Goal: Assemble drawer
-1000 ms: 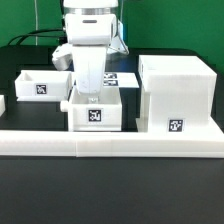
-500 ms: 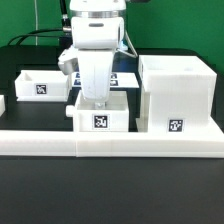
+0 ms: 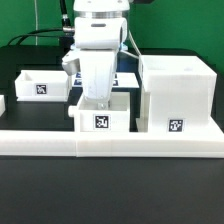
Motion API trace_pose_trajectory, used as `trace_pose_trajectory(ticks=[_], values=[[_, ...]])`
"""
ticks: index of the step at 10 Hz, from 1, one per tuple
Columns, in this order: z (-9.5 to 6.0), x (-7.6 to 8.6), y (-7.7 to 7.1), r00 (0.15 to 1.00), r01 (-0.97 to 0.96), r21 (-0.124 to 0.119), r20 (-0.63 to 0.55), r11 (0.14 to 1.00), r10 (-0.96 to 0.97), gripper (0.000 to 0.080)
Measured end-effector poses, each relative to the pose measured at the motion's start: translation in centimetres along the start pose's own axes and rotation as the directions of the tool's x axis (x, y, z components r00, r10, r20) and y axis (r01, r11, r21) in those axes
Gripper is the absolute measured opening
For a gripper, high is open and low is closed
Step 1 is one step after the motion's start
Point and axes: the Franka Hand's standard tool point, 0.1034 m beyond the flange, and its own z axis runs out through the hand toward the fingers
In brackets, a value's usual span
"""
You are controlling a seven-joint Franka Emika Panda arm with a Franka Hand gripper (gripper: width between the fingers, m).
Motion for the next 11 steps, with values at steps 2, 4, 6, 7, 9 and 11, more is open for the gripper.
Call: trace_pose_trajectory(ticks=[2, 4, 6, 7, 9, 11], values=[[-0.2, 1.0, 0.3, 1.000, 0.022, -0.003, -0.001, 1.000, -0.022, 0.0038], [-0.2, 1.5, 0.3, 0.999, 0.042, -0.003, 0.000, 0.999, -0.042, 0.0038], [-0.1, 1.4, 0.3, 0.999, 0.040, -0.004, -0.001, 0.999, -0.040, 0.0038], [0.0, 1.6, 0.1, 0.999, 0.042, -0.002, -0.001, 0.999, -0.042, 0.0038], [0.5, 2.3, -0.3, 0.997, 0.071, 0.007, 0.004, 0.997, -0.071, 0.0038], [0.5, 2.2, -0.4, 0.998, 0.068, 0.013, 0.005, 0.998, -0.068, 0.0038]])
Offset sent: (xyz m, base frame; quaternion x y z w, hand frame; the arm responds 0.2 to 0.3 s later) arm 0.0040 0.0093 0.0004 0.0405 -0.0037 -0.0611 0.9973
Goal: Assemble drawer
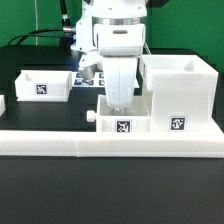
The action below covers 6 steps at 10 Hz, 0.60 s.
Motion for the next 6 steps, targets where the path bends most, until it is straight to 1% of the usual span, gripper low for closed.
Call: trace_pose_trajectory(ticks=[6], values=[[0.01, 0.06, -0.03, 1.000, 0.001, 0.001, 0.000, 1.000, -0.001, 0.0038]])
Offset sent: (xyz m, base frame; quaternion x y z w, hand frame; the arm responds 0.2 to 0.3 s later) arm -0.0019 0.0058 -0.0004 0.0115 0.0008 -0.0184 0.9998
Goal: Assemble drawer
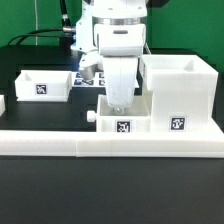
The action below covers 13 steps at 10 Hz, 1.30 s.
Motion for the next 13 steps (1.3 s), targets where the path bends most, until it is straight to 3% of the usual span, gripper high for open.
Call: trace_pose_trajectory(ticks=[3, 5, 13], values=[[0.10, 0.73, 0.00, 0.998, 0.060, -0.006, 0.004, 0.998, -0.060, 0.0038], [0.18, 0.14, -0.09, 0.999, 0.037, -0.009, -0.002, 0.999, -0.037, 0.0038], [0.06, 0.75, 0.33, 0.999, -0.042, -0.013, -0.003, 0.999, 0.042, 0.0038]])
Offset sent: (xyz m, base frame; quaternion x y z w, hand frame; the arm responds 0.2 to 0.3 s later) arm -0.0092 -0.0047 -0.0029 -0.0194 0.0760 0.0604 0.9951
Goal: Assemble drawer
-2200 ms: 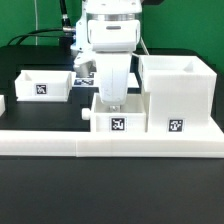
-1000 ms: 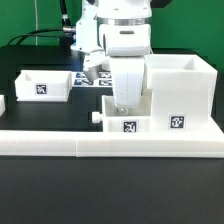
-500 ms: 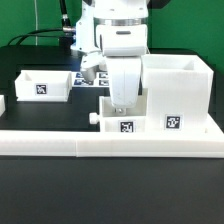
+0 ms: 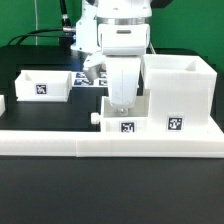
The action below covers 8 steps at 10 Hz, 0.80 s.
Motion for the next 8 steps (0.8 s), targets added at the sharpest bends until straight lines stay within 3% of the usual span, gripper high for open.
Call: trace_pose_trajectory(ticks=[2, 3, 4, 5, 6, 7, 8], values=[[0.0, -0.1, -0.1, 1.000, 0.002, 0.002, 0.001, 1.000, -0.002, 0.0038], [0.0, -0.1, -0.1, 1.000, 0.002, 0.002, 0.001, 1.000, -0.002, 0.0215], [-0.4, -0.1, 0.0, 1.000, 0.004, 0.010, 0.006, 1.000, -0.004, 0.0215], [-1.3, 0.0, 0.3, 1.000, 0.006, 0.019, 0.015, 1.000, -0.006, 0.0399], [-2.2, 0.1, 0.7, 1.000, 0.008, 0.023, 0.022, 1.000, -0.009, 0.0534], [-3.1, -0.1, 1.0, 0.999, 0.011, 0.032, 0.031, 0.999, -0.012, 0.0534], [-4.2, -0.6, 1.1, 0.999, 0.021, 0.039, 0.042, 0.999, -0.022, 0.0625]])
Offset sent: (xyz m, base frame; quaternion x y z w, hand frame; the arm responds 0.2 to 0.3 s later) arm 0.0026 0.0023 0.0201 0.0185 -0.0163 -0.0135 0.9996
